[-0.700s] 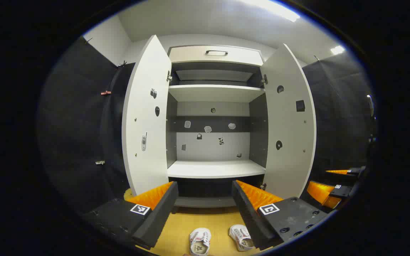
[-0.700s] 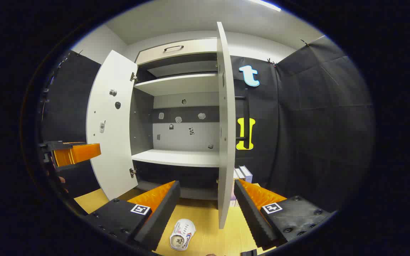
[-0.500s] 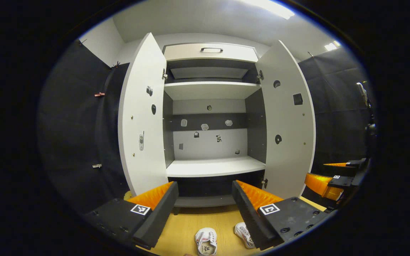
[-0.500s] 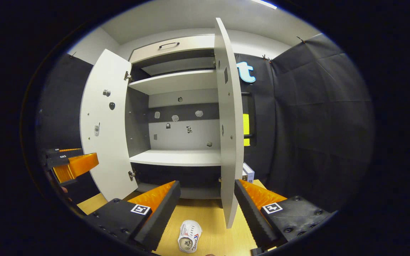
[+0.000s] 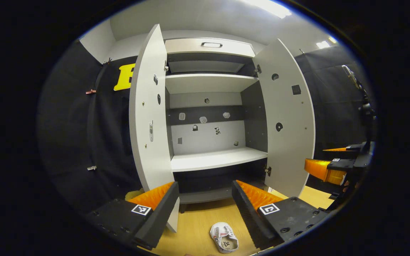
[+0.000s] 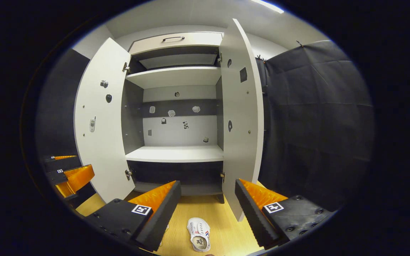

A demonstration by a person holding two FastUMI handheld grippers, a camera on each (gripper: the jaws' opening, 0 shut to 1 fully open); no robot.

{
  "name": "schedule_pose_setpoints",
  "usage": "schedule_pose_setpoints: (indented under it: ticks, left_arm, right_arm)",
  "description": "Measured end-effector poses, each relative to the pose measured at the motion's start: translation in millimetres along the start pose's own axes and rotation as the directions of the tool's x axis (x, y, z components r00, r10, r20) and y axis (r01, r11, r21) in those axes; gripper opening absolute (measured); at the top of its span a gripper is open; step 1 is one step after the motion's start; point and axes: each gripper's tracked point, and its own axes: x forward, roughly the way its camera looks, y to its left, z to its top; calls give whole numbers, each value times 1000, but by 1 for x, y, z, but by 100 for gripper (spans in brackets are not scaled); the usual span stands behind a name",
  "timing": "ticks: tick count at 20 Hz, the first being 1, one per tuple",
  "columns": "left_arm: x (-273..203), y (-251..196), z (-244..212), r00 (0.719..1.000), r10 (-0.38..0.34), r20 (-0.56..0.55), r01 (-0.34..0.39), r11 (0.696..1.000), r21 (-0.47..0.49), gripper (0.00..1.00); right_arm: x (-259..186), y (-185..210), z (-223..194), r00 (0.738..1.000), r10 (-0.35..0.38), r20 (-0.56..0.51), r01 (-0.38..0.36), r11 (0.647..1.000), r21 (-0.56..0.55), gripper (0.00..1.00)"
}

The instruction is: Grab one shoe with the right hand and put it into the shoe cabinet, grab the other shoe with the left hand and put it into the shoe cabinet; then close the right door with the right hand and the left door with the left hand.

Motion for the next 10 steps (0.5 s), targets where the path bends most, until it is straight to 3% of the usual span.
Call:
schedule_pose_setpoints:
  ticks: [4,10]
  left_arm:
    - [0,7,-6,999,-54,7,54,998,-41,94]
    - [-3,24,-28,998,-58,-23,57,996,-67,94]
  right_arm:
    - [-5,9,-6,1000,-20,-20,20,1000,-2,99]
    - [0,33,-41,994,18,-103,-17,1000,17,99]
